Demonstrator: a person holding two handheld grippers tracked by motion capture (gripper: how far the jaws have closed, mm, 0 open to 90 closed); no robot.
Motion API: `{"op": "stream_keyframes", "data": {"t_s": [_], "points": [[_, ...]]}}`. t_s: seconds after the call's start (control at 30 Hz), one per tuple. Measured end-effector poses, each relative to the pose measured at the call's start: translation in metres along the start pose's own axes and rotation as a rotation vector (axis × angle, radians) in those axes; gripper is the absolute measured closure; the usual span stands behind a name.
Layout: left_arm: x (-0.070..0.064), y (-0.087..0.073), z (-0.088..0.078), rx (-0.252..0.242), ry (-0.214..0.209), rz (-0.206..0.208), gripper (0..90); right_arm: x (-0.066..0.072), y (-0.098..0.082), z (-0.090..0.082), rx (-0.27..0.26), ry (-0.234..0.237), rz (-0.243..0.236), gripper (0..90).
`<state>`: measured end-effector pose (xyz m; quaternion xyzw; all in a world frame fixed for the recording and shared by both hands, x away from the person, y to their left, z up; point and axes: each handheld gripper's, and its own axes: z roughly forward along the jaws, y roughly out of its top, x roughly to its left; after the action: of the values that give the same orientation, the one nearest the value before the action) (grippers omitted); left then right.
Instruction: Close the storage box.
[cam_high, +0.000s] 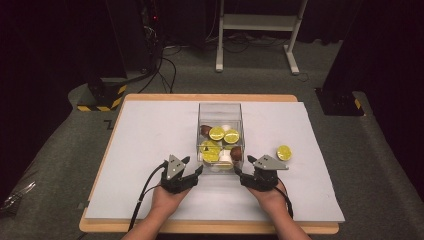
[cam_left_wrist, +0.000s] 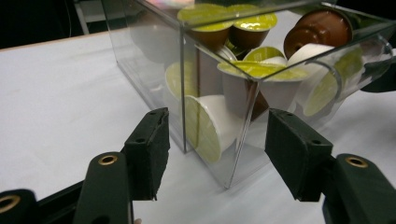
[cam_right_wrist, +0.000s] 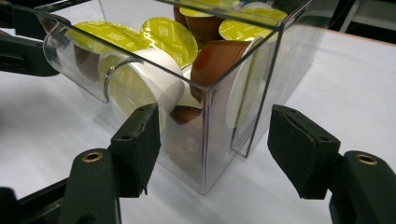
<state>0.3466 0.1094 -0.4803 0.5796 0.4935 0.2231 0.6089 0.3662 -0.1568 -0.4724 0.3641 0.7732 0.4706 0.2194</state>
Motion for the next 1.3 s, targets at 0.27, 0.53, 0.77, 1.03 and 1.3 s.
{"op": "stream_keyframes", "data": {"t_s": [0.27,0.53,0.77,1.03,1.3], "points": [[0.003,-0.001,0.012,0.044,0.003,-0.018,40.5,-0.004,0.002,0.005,-0.008,-0.012,0.026,34.1],[0.005,0.003,0.024,0.032,0.023,-0.051,40.9,-0.010,0.004,0.013,-0.016,-0.036,0.065,34.3],[0.006,0.007,0.033,0.012,0.035,-0.054,40.9,-0.015,0.009,0.020,-0.019,-0.053,0.074,34.2],[0.007,0.010,0.044,0.000,0.060,-0.052,38.2,-0.018,0.016,0.028,-0.026,-0.076,0.062,34.5],[0.005,0.008,0.053,0.002,0.081,-0.045,36.1,-0.018,0.020,0.031,-0.040,-0.091,0.064,34.5]]}}
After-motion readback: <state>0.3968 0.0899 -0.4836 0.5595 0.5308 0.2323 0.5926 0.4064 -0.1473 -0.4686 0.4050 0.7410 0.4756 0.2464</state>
